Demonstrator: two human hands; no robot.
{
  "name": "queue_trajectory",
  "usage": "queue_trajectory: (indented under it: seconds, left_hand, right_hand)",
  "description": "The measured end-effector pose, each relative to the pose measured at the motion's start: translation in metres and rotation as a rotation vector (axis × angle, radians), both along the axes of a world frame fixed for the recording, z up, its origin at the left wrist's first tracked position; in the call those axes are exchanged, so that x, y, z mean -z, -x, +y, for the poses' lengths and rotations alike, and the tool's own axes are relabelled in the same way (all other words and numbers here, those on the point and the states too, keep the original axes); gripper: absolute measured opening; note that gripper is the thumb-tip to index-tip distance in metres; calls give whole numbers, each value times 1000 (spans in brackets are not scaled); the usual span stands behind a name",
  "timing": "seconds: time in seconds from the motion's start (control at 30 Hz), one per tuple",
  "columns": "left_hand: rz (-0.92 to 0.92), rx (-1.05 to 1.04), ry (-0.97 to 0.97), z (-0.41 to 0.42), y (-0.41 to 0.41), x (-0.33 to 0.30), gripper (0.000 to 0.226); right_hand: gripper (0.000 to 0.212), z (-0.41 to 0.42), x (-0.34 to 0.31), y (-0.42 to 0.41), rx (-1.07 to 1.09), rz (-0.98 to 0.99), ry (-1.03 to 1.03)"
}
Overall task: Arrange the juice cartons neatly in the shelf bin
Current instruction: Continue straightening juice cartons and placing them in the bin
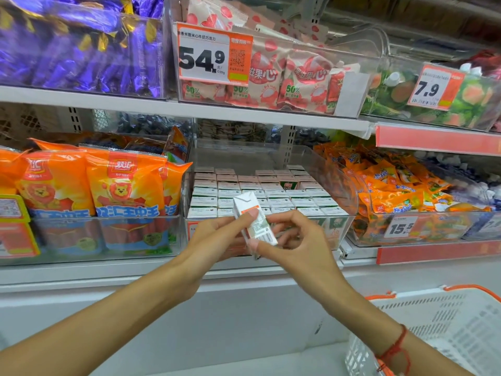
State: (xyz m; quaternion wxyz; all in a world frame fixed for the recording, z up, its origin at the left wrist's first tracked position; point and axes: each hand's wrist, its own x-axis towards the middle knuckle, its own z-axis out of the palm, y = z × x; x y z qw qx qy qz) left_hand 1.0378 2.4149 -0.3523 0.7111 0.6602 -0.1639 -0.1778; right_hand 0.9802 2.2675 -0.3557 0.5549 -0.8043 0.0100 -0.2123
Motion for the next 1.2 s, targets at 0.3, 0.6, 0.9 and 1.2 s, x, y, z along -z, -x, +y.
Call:
queue_trajectory:
  seconds: [0.3,0.6,0.9,1.2]
  left_hand:
    - [-26,0,-42,8,-6,-6,45]
    - [-685,-113,-277,7,-3,4,55]
    - [-758,-105,-281,4,-2,7,52]
    - [-104,-11,29,6,-10,0,63]
  right_hand:
    - [35,-20,-10,-1,-224,293,-203]
    - [57,-25,-15,1,-201,290,-232]
    - [51,-31,-15,3,-198,273,-236]
    - [43,-32,-9,6,-338,80,103]
